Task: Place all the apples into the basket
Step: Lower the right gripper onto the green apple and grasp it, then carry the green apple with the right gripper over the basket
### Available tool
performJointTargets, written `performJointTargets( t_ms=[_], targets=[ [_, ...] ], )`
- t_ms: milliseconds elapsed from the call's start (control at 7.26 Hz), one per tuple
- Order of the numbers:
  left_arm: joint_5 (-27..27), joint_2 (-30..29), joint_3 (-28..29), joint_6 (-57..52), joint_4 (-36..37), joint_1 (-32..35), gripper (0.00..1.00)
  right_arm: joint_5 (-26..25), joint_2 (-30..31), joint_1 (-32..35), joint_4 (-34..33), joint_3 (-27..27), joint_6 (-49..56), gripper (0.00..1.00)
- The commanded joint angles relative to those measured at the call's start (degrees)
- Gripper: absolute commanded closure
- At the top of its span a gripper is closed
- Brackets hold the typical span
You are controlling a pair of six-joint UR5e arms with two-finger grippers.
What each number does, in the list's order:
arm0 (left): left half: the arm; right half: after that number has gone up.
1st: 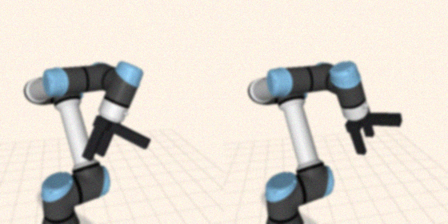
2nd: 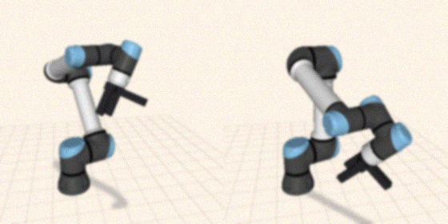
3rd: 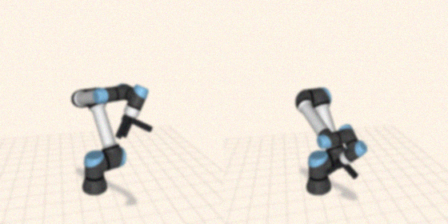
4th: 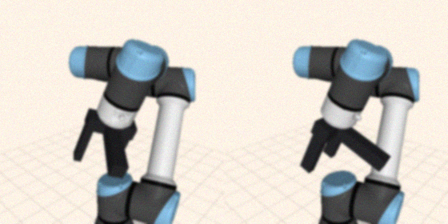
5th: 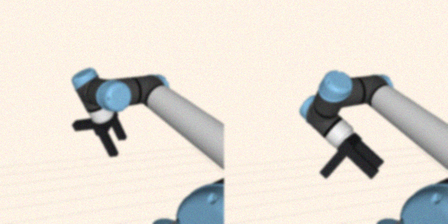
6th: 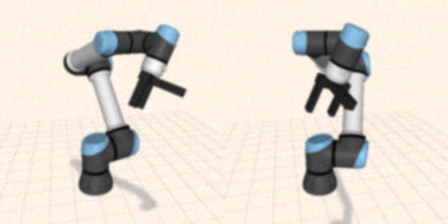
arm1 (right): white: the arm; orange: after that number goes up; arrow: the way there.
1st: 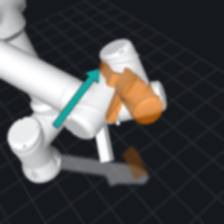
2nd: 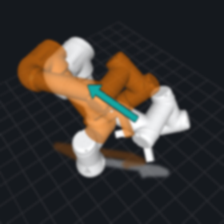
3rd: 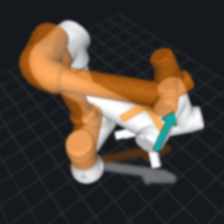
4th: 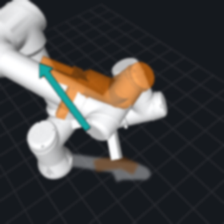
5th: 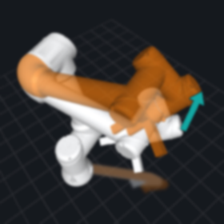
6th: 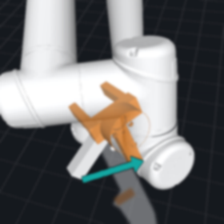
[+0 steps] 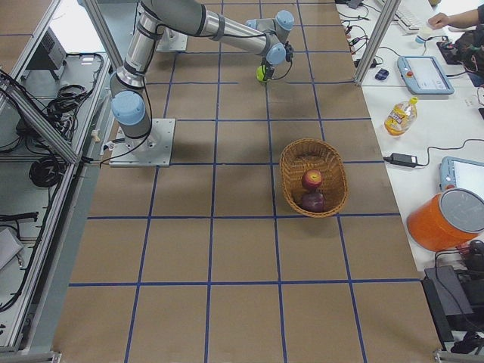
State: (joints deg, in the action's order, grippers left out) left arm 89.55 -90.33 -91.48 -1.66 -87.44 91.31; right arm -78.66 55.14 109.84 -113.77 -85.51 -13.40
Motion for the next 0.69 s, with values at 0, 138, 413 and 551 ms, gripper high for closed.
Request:
performJointTargets(
  t_ms=[0, 138, 413, 551],
  targets=[
    [0.1, 0.1, -0.1, 0.0, 0.0, 0.0, 0.00, -1.0, 1.5, -1.5, 0.5, 2.8, -0.1, 1.00],
    [0.0, 0.0, -0.1, 0.0, 0.1, 0.0, 0.00, -1.8, 3.4, -4.2, 5.4, 5.8, -0.1, 1.00],
    [-0.1, 0.0, 0.0, 0.0, 0.3, 0.1, 0.00, -2.4, 6.1, -16.8, 19.0, 14.6, 0.8, 1.00],
    [-0.1, 0.0, 0.1, 0.0, 0.3, 0.0, 0.00, -3.7, 6.0, -22.6, 22.5, 17.7, 1.6, 1.00]
  ],
)
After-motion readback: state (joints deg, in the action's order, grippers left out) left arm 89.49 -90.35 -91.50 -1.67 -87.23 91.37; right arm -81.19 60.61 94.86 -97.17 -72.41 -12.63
